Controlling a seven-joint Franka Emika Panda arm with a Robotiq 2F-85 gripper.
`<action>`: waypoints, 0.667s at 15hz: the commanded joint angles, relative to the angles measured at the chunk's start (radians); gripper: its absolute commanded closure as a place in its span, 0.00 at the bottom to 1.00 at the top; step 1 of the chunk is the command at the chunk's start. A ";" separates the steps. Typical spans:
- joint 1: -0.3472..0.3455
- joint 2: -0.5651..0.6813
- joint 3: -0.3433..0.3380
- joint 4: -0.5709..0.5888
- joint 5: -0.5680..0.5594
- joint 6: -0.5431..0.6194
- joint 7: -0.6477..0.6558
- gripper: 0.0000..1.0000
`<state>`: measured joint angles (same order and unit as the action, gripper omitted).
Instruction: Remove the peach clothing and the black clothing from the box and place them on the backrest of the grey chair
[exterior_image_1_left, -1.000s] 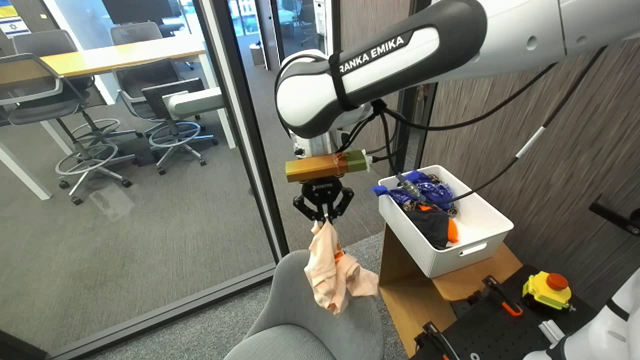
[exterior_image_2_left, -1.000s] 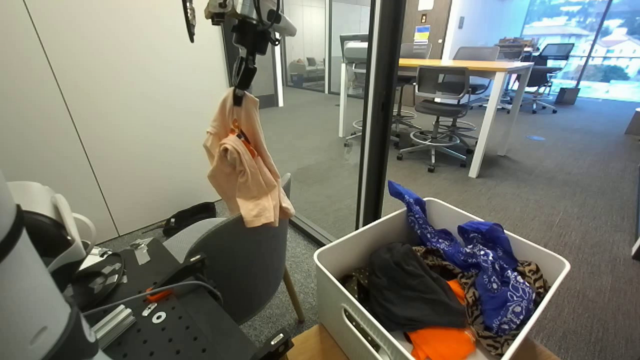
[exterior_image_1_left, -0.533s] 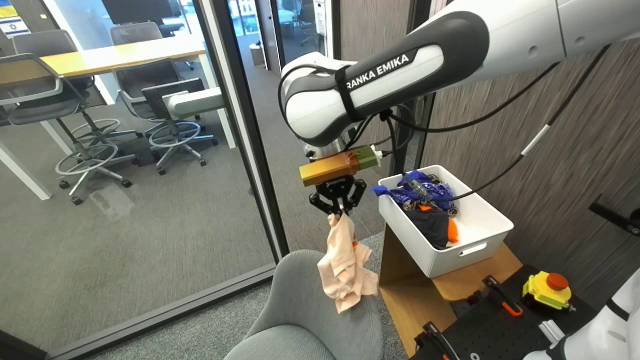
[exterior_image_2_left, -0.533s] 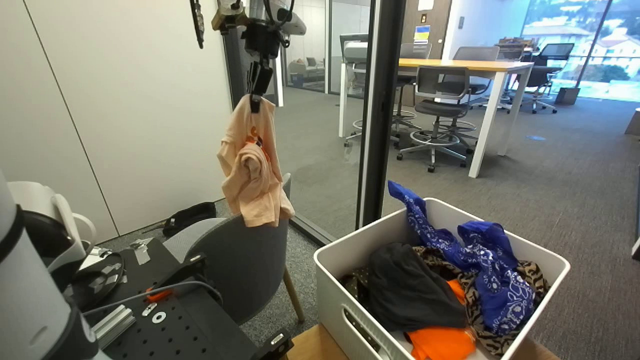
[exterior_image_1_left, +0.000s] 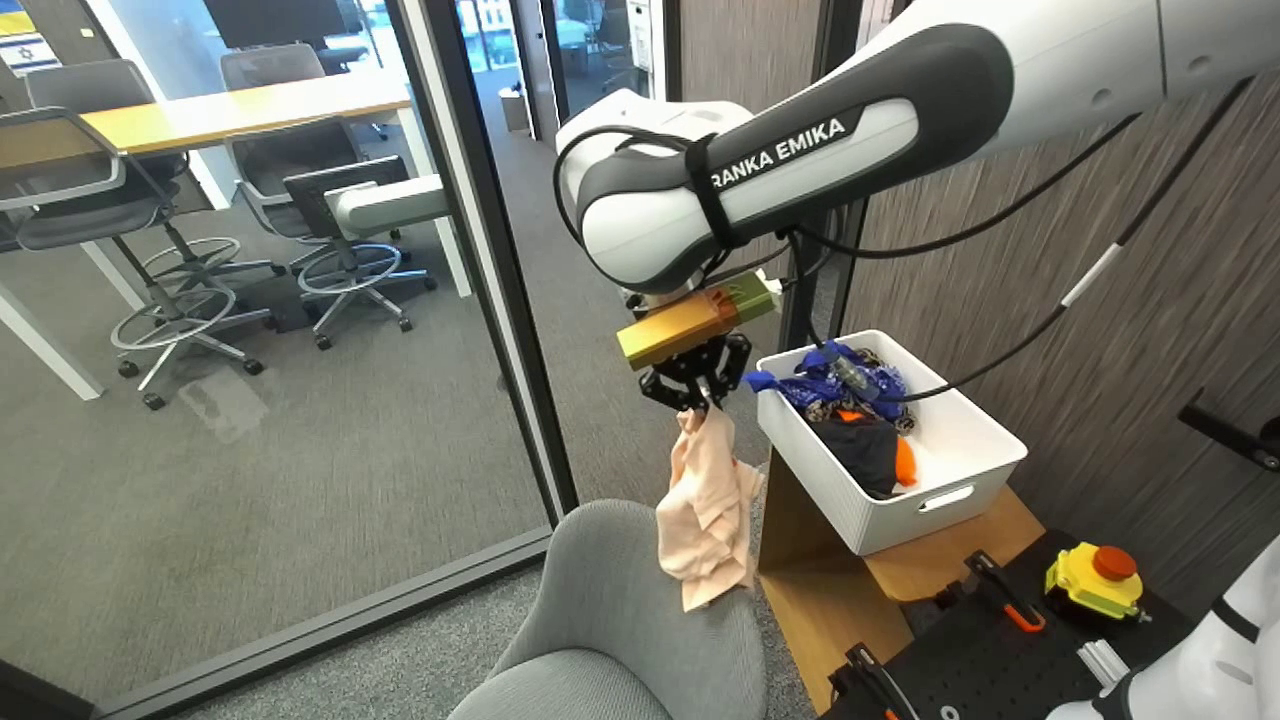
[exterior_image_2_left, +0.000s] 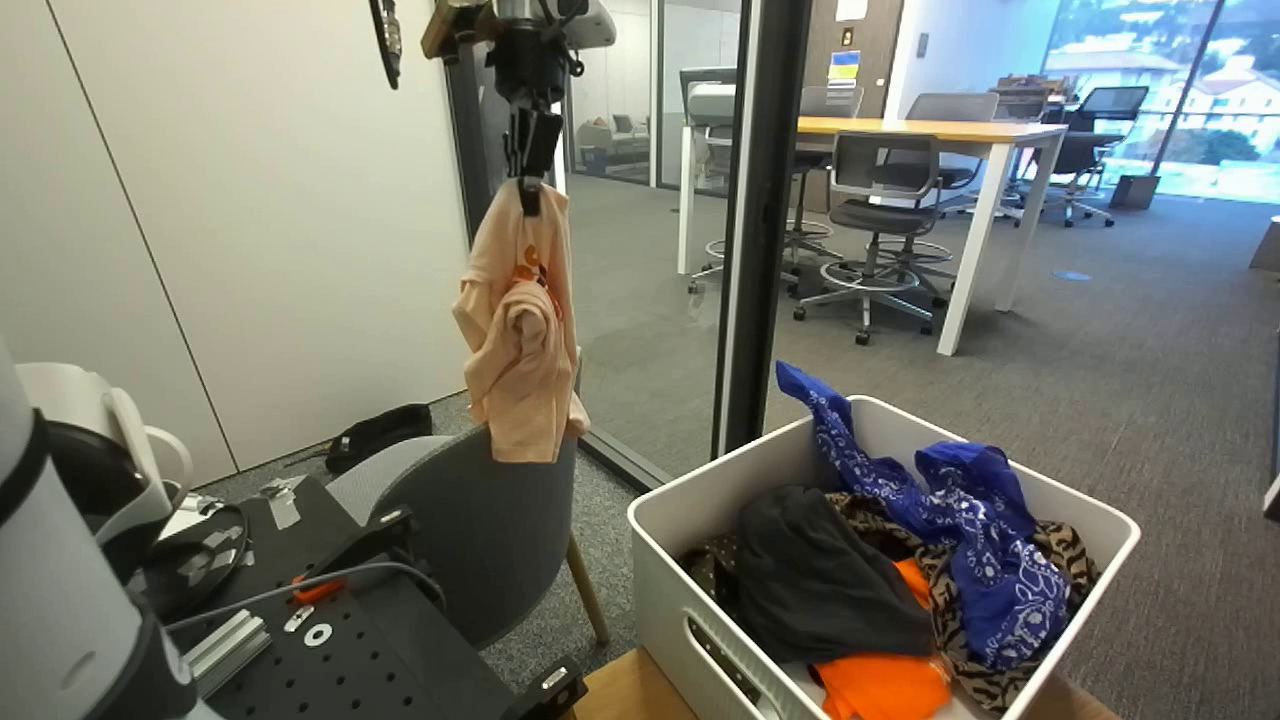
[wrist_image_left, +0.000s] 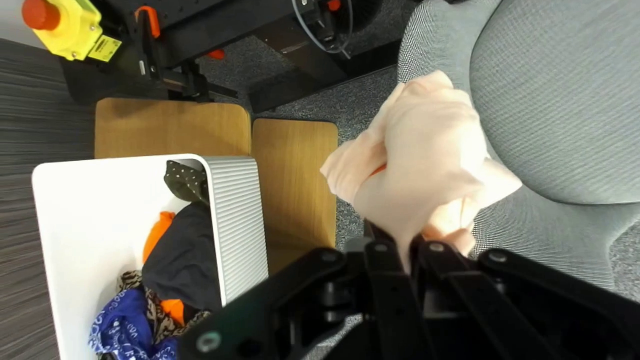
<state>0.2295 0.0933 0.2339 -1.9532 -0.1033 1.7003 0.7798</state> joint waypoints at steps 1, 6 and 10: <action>0.014 -0.021 -0.007 0.000 -0.017 -0.021 0.006 0.98; 0.020 0.010 0.000 -0.008 0.002 -0.006 -0.003 0.98; 0.031 0.055 0.000 -0.015 0.022 -0.003 -0.012 0.98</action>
<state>0.2456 0.1228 0.2384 -1.9734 -0.1022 1.6973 0.7787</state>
